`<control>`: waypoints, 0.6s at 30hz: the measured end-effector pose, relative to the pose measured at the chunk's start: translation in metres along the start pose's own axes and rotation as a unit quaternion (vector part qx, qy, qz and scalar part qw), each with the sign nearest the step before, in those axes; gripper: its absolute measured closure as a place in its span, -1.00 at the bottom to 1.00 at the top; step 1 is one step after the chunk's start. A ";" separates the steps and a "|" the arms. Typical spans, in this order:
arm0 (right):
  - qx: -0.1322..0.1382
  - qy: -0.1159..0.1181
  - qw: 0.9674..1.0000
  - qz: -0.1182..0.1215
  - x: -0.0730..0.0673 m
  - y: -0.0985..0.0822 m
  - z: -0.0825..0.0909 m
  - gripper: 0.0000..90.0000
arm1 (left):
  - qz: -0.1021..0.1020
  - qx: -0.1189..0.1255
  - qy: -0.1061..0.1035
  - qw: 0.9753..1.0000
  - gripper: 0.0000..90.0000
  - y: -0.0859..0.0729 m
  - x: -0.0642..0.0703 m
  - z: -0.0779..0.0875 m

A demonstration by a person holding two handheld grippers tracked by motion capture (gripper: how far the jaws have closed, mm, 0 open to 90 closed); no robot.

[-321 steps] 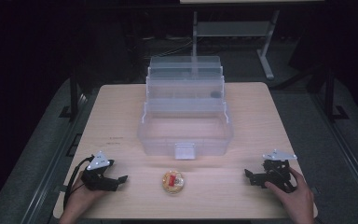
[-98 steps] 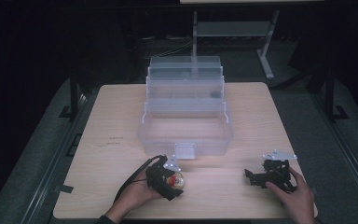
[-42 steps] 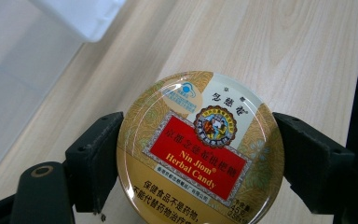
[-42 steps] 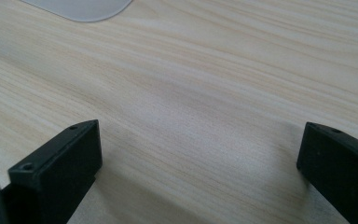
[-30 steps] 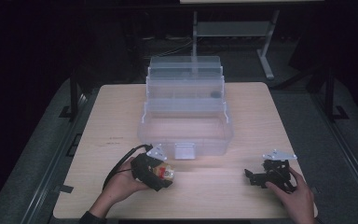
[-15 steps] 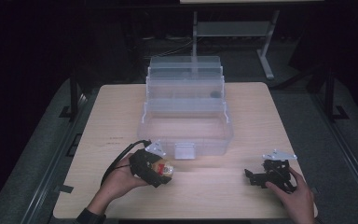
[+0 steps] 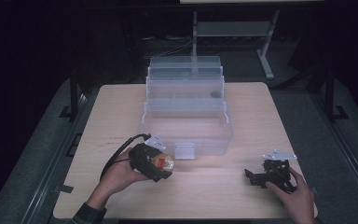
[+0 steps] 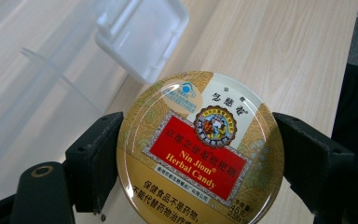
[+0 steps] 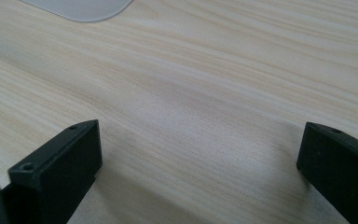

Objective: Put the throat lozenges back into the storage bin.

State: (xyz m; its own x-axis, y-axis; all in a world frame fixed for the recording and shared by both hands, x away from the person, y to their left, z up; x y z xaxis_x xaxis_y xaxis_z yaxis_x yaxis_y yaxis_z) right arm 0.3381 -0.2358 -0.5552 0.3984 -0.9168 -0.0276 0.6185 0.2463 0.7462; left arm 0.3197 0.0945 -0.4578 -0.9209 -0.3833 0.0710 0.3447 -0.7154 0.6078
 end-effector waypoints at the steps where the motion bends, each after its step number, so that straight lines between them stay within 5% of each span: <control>1: 0.000 0.000 1.000 0.000 0.000 0.000 0.000 -1.00 | 0.002 0.004 0.002 1.000 -0.57 0.002 -0.001 0.001; 18: 0.000 0.001 1.000 -0.001 0.000 0.000 0.000 -1.00 | -0.002 0.009 0.004 1.000 -0.57 0.019 -0.014 0.014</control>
State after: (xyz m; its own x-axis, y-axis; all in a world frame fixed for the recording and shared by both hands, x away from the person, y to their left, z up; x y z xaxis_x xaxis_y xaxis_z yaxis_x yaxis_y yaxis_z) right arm 0.3380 -0.2355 -0.5552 0.3983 -0.9168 -0.0298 0.6192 0.2447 0.7461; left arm 0.3363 0.0945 -0.4357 -0.9202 -0.3864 0.0622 0.3385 -0.7060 0.6221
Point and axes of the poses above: each handheld gripper's, and its own axes: z roughly backward along the jaws, y roughly out of its top, x roughly to its right, the point moved 10 cm from there along -z, roughly forward along the jaws, and after that the axes turned 4 degrees about x, right-handed, at the moved point
